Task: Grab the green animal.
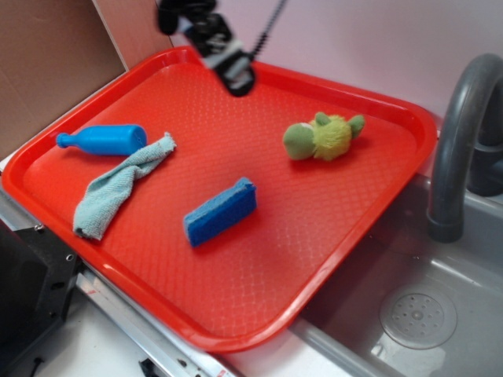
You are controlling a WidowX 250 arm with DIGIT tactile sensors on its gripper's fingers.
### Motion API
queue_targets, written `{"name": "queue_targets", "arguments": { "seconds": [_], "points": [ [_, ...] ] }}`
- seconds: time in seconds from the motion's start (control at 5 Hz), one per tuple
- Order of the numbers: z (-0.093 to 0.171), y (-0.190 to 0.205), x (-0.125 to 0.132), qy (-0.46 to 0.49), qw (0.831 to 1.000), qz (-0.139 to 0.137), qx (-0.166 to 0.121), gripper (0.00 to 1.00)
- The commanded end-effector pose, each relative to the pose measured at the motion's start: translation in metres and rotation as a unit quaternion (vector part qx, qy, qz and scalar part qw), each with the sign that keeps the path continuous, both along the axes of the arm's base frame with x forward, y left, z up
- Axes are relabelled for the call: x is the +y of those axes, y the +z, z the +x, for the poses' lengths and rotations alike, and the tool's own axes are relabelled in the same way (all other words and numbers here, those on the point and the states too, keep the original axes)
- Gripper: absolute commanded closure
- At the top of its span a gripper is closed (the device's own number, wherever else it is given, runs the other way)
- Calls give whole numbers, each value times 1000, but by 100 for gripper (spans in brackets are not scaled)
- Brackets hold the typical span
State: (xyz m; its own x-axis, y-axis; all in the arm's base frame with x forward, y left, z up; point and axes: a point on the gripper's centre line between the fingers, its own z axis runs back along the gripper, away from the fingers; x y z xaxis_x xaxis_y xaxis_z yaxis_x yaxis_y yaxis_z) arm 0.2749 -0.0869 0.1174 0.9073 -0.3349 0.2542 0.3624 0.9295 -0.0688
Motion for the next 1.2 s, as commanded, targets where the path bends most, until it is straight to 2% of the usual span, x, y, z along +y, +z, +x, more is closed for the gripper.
{"name": "queue_targets", "arguments": {
  "seconds": [0.0,0.2,0.4,0.6,0.8,1.0],
  "points": [
    [39,-34,-26,-61,997,37,17,0],
    [41,-57,-36,-99,993,58,40,0],
    [39,-75,-38,-118,987,91,59,0],
    [37,-84,-42,-114,987,90,70,0],
    [31,-85,-47,-107,988,87,63,100],
    [24,-85,-54,-102,989,87,59,100]
  ]
}}
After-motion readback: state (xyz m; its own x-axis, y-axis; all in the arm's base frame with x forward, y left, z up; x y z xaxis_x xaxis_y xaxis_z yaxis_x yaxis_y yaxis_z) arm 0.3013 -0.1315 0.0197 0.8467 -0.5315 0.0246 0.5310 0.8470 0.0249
